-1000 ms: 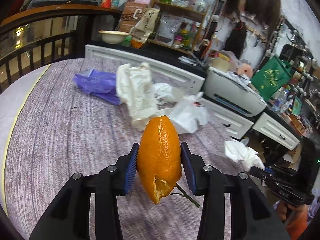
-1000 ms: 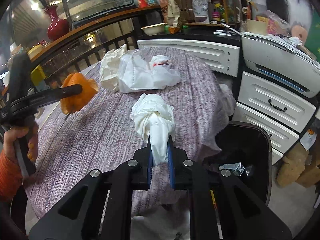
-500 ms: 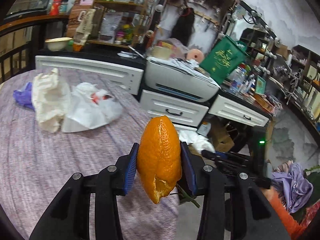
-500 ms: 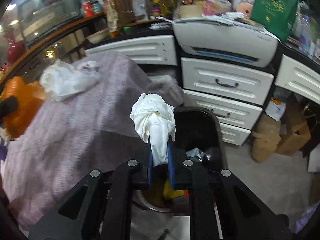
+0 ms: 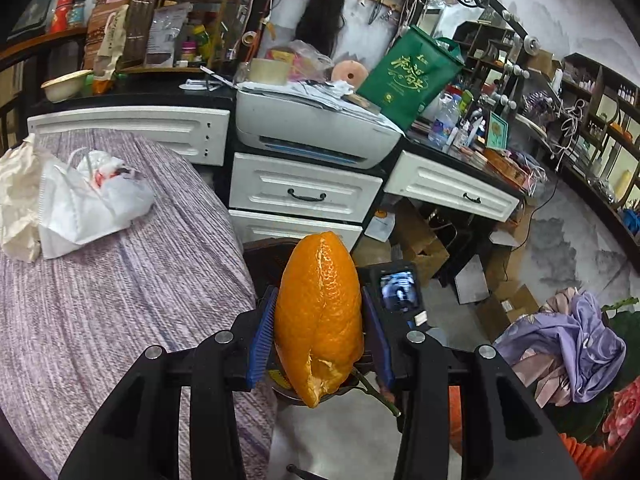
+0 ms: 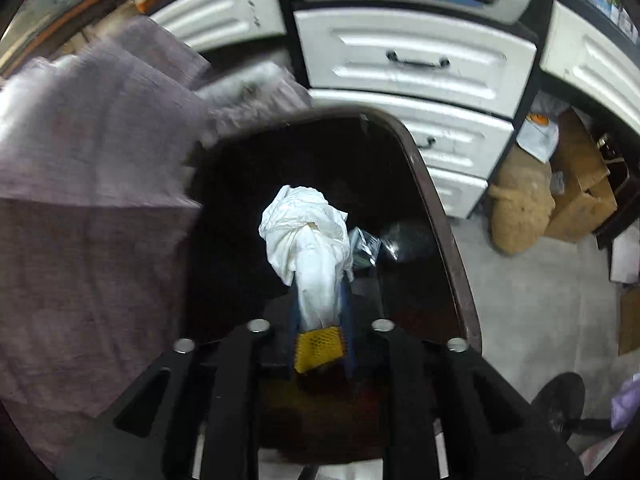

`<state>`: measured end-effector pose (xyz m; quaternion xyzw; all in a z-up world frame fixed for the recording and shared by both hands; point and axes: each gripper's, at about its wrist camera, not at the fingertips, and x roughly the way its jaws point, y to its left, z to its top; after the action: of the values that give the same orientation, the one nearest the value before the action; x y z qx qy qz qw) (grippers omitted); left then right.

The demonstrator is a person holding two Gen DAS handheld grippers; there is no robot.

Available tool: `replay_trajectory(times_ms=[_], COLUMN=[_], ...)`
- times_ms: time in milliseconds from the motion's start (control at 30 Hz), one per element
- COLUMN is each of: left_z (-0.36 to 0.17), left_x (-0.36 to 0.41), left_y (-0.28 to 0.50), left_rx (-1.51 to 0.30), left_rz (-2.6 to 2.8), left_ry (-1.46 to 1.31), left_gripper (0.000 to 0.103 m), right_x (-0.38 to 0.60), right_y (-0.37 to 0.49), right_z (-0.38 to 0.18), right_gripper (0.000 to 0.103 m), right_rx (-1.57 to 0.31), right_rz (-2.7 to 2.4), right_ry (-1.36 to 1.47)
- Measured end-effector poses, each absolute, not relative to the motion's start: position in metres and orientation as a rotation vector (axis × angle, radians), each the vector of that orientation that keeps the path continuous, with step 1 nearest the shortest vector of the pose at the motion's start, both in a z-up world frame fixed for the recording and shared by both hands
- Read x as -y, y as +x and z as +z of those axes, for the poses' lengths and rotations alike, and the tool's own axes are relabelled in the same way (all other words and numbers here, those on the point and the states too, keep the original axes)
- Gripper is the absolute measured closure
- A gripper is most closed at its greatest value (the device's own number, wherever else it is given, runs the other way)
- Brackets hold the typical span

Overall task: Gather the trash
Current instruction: 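Drop the tissue into the black bin with right tool while left tool drops the peel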

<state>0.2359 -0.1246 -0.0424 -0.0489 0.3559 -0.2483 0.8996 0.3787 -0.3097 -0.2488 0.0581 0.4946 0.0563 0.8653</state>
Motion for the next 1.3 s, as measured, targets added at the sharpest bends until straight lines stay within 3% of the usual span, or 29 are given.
replay_trajectory(times_ms=[67,133,633,1300], left_z=[-0.046,-0.049,-0.085,-0.178], left_x=[0.129,0.134,0.189,0.245], left_y=[0.237,0.238,0.264,0.321], left_rx=[-0.744,-0.755,-0.864,-1.108], left_rz=[-0.519,-0.526,-0.589,-0.498], left_ry=[-0.097,-0.091,-0.023,0.169], left_gripper=[0.061,0.061,0.061,0.058], right_x=[0.31,0.311,0.376,0.457], right_y=[0.382,0.377,0.316,0.27], right_z=[-0.258,-0.257,-0.179,-0.168], right_gripper=[0.047,0.042,0.038,0.037], right_rx=[-1.062,-1.044,-0.853,-0.824], right_rz=[0.115,0.104,-0.02,-0.179], right_ry=[0.13,0.143,0.158,0.255])
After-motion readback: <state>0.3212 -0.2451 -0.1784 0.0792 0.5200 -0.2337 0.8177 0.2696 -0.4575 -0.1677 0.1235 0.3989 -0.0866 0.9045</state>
